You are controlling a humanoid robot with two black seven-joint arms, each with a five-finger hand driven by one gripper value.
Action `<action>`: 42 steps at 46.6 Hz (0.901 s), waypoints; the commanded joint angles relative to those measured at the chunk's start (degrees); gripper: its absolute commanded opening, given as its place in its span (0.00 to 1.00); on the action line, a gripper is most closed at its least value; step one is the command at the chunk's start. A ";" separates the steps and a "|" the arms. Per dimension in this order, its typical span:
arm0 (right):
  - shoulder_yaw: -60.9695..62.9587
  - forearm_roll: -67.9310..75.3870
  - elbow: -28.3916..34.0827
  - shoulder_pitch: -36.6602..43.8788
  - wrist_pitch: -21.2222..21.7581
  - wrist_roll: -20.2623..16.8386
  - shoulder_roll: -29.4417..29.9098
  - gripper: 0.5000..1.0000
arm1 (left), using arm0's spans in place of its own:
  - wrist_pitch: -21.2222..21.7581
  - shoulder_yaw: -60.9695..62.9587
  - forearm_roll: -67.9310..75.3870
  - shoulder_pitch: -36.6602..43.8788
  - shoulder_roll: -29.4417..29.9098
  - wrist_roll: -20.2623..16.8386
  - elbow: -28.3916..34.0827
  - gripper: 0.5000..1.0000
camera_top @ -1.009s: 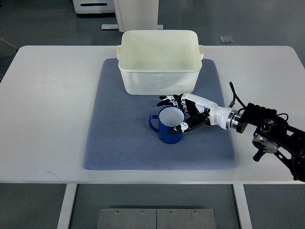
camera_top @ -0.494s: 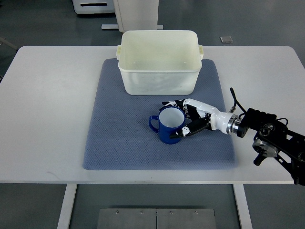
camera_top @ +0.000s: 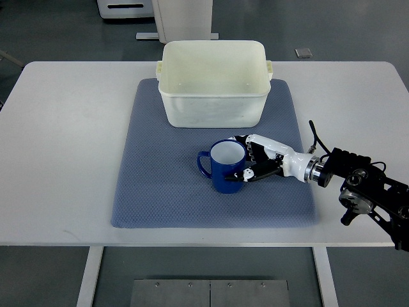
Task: Place cup in box with right hand
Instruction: 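Lift the blue mug with the right hand over the cream tub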
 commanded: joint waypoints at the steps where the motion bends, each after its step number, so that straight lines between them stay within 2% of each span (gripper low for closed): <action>1: 0.26 0.00 -0.69 0.00 -0.48 0.18 0.30 0.00 | 0.00 0.00 0.00 0.00 0.00 0.00 0.00 1.00; 11: 0.78 0.53 -0.35 0.79 -0.40 2.11 0.30 0.00 | 0.00 0.00 0.00 0.00 0.00 0.00 0.00 1.00; 24: 4.39 2.72 4.57 3.42 0.13 2.20 -2.60 0.00 | 0.00 0.00 0.00 0.00 0.00 0.00 0.00 1.00; 34: 6.49 6.59 5.28 8.26 0.31 0.62 -3.57 0.00 | 0.00 0.00 0.00 0.00 0.00 0.00 0.00 1.00; 42: 7.37 9.14 1.16 12.30 -0.66 -1.67 -3.13 0.00 | 0.00 0.00 0.00 0.00 0.00 0.00 0.00 1.00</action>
